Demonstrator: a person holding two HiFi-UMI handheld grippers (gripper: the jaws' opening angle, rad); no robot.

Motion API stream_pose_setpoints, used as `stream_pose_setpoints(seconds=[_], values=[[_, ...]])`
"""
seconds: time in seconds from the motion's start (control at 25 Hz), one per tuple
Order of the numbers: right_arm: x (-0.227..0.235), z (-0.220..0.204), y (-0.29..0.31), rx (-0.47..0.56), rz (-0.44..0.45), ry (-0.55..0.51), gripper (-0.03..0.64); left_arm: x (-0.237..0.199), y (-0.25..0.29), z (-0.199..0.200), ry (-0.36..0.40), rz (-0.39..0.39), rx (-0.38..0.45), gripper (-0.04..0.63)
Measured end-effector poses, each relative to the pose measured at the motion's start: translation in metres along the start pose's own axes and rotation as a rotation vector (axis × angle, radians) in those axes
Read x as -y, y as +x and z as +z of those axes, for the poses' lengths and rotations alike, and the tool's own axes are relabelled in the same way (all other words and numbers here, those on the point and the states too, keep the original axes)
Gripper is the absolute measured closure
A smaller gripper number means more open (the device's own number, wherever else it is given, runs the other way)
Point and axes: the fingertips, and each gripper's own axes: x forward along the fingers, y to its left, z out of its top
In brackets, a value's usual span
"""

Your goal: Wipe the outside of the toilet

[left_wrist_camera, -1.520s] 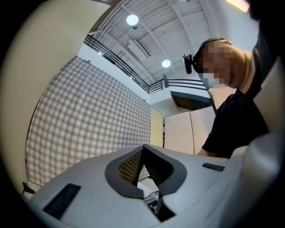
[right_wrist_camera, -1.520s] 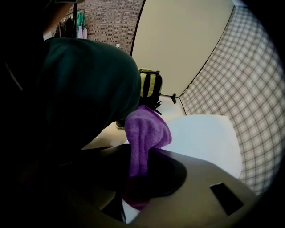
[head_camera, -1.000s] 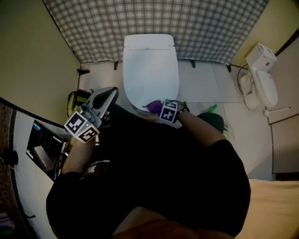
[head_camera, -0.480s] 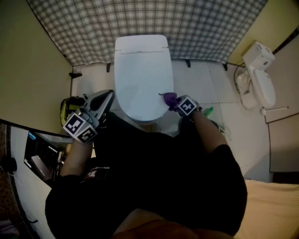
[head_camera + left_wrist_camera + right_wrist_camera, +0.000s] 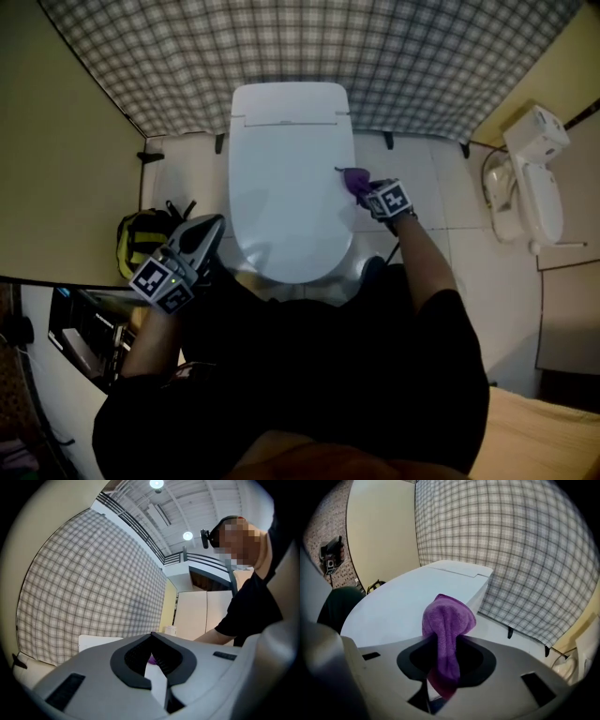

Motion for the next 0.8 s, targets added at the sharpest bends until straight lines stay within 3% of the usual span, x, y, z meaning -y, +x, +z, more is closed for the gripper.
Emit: stream_pose_setpoints(seconds=[0.32,0.6,0.8], values=[[0.096,0.104,0.052,0.03,-0.095,-0.035,0.508,-0.081,0.011,-0.03,-0.075,0.113,-0.083,0.603],[0.179,0.199,0.107,-0.023,-0.257,-0.233,0.509,-0.164,0.003,-0.059,-0.139,0.206,-0.148,0.603],[0.22,0.25,0.138,-0.048,-0.366,-0.265,0.515,-0.204,-0.007,-0.081,-0.165,0.241,-0.197,0.603]])
